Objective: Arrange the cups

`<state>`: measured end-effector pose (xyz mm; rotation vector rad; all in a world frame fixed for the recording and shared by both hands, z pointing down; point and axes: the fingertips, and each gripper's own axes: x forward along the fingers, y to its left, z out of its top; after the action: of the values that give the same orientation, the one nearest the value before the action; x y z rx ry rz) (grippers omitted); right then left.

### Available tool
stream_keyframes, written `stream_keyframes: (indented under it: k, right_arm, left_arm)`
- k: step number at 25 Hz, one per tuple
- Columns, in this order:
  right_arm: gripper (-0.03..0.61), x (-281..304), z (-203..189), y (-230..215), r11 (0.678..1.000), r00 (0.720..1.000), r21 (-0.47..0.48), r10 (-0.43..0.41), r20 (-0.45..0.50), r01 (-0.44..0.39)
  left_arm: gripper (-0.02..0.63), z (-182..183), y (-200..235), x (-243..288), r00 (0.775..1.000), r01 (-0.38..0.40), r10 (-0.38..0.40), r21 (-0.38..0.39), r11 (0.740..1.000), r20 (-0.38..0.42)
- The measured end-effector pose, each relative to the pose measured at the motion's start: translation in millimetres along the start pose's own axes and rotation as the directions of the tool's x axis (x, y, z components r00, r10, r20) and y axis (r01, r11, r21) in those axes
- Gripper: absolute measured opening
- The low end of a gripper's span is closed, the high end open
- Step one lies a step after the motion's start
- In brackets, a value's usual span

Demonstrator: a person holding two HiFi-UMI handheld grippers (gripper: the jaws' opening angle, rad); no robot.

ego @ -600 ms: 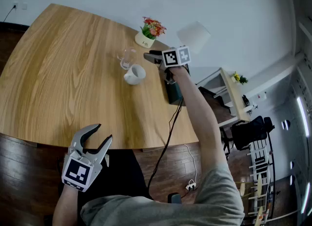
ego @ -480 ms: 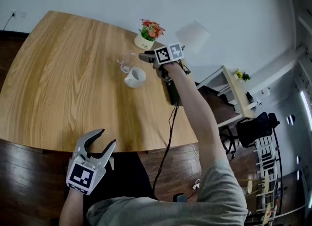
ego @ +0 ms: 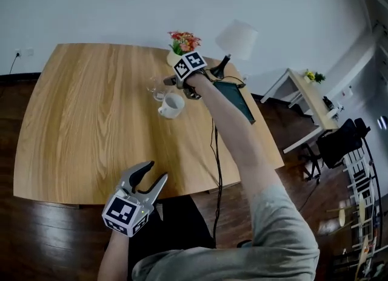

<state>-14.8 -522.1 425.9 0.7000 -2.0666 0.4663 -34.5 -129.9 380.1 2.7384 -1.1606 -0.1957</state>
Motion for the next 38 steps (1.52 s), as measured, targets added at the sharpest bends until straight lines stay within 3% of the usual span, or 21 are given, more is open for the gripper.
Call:
stream_keyframes:
  k: [2, 7, 10, 13, 16, 19, 20, 24, 27, 30, 35, 38]
  right_arm:
    - [0.042, 1, 2, -2, 0.999, 1.000, 0.034, 0.012, 0.016, -0.012]
    - [0.040, -8, -7, -24, 0.991, 0.998, 0.135, -0.034, 0.051, 0.027]
    - [0.040, -30, -21, -48, 0.984, 0.993, 0.164, -0.079, 0.083, 0.064]
    - [0.040, -79, -28, -69, 0.977, 0.983, 0.206, -0.084, 0.163, 0.050]
    - [0.039, -143, -28, -102, 0.966, 0.964, 0.246, -0.132, 0.232, 0.073]
    - [0.040, -200, -54, -149, 0.938, 0.947, 0.283, -0.260, 0.189, 0.202]
    - [0.040, -214, -67, -164, 0.923, 0.940, 0.295, -0.301, 0.160, 0.245]
    - [0.040, -240, -118, -210, 0.877, 0.925, 0.347, -0.375, 0.060, 0.333]
    - [0.040, -243, -146, -237, 0.849, 0.921, 0.398, -0.389, 0.027, 0.347]
    - [0.040, -238, -165, -254, 0.829, 0.922, 0.442, -0.387, 0.010, 0.343]
    - [0.040, -229, -166, -270, 0.816, 0.931, 0.498, -0.362, 0.045, 0.294]
    - [0.041, -228, -161, -270, 0.832, 0.939, 0.481, -0.341, 0.051, 0.276]
  left_arm:
    - [0.163, 11, -6, 23, 0.998, 0.059, -0.059, 0.027, 0.998, 0.014]
    - [0.150, 21, -22, 71, 0.971, 0.222, -0.222, 0.018, 0.975, 0.084]
    - [0.119, 20, -26, 82, 0.953, 0.279, -0.279, 0.020, 0.960, 0.121]
    - [0.077, 16, -30, 87, 0.947, 0.309, -0.311, 0.042, 0.950, 0.082]
    - [0.064, -8, -23, 104, 0.956, 0.287, -0.286, 0.016, 0.958, -0.061]
    - [0.062, -45, -18, 122, 0.943, 0.239, -0.219, 0.048, 0.970, -0.252]
    - [0.011, -50, -17, 124, 0.941, 0.224, -0.196, 0.075, 0.972, -0.276]
    - [0.009, -49, -17, 125, 0.948, 0.205, -0.178, 0.079, 0.976, -0.264]
    - [0.011, -47, -18, 126, 0.947, 0.216, -0.197, 0.048, 0.975, -0.253]
    - [0.011, -46, -22, 127, 0.945, 0.221, -0.193, 0.079, 0.972, -0.264]
    - [0.011, -45, -18, 127, 0.949, 0.206, -0.179, 0.084, 0.975, -0.259]
    - [0.011, -44, -17, 130, 0.951, 0.199, -0.170, 0.092, 0.976, -0.259]
